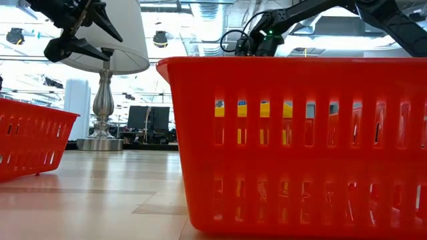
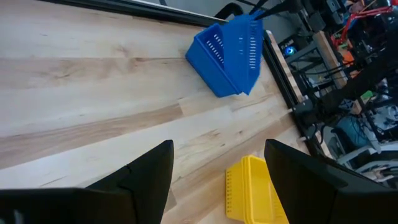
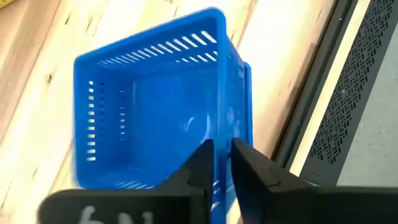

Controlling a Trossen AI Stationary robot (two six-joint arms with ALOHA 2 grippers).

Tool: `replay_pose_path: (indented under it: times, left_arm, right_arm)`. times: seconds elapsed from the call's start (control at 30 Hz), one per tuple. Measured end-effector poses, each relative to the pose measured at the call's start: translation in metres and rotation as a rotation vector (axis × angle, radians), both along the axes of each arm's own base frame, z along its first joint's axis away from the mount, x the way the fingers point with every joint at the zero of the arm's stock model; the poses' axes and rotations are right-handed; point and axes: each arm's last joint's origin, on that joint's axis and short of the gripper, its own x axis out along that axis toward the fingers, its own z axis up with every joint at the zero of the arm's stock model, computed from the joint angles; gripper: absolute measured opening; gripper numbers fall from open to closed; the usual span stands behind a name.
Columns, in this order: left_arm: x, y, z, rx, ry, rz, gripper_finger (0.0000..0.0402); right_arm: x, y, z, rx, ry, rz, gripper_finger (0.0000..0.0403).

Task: Stack baskets by color
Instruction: Stack the left blue bin on the blue bin, then adjust the stacked blue bins

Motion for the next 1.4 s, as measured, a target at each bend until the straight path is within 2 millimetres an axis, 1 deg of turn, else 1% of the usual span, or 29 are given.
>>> replay_pose_path:
  times: [0.33, 0.47, 0.6, 0.7, 0.8, 0.87, 1.0, 1.03, 1.1, 1.17, 1.23, 1.33, 1.4]
  left_arm:
    - [0.000, 0.000, 0.000, 0.000, 0.000, -0.001, 0.0241]
    - [0.000, 0.000, 0.000, -0.001, 0.000, -0.001, 0.0241]
    - [0.000, 0.000, 0.000, -0.001, 0.000, -0.001, 0.0241]
    - [0.000, 0.000, 0.000, -0.004, -0.001, -0.006, 0.0241]
    - [0.000, -0.001, 0.000, -0.004, 0.003, -0.021, 0.0241]
    - [0.000, -0.001, 0.000, 0.000, 0.005, -0.027, 0.0241]
    - [0.000, -0.001, 0.000, -0.001, 0.006, -0.029, 0.0241]
    - [0.000, -0.001, 0.000, -0.004, 0.004, -0.028, 0.0241]
    - [0.000, -0.001, 0.000, -0.009, 0.002, -0.027, 0.0241]
    - [0.000, -0.001, 0.000, -0.010, 0.001, -0.030, 0.0241]
    - [0.000, -0.001, 0.000, -0.012, 0.000, -0.033, 0.0241]
    - [0.000, -0.001, 0.000, -0.010, 0.001, -0.036, 0.0241]
    - [0.000, -0.001, 0.000, -0.007, 0.002, -0.032, 0.0241]
  right_arm:
    - [0.001, -0.001, 0.000, -0.023, 0.004, -0.022, 0.0192]
    - [0.003, -0.001, 0.004, -0.033, 0.006, -0.110, 0.0220]
    - [0.002, 0.000, 0.013, 0.031, -0.003, -0.269, 0.0229]
    - [-0.002, 0.009, 0.017, 0.138, 0.064, -0.407, 0.0223]
    - [-0.008, 0.025, 0.016, 0.257, 0.204, -0.505, 0.0211]
    - [-0.011, 0.035, 0.016, 0.298, 0.293, -0.578, 0.0201]
    - [-0.010, 0.040, 0.005, 0.253, 0.375, -0.743, 0.0176]
    - [-0.014, 0.042, 0.003, 0.234, 0.401, -0.761, 0.0170]
    - [-0.026, 0.050, 0.004, 0.214, 0.434, -0.774, 0.0158]
    - [-0.042, 0.058, 0.006, 0.207, 0.448, -0.806, 0.0145]
    - [-0.058, 0.067, 0.004, 0.205, 0.446, -0.856, 0.0130]
    - [-0.078, 0.082, 0.000, 0.196, 0.305, -0.955, 0.0102]
    - [-0.085, 0.093, -0.011, 0.165, 0.218, -1.012, 0.0077]
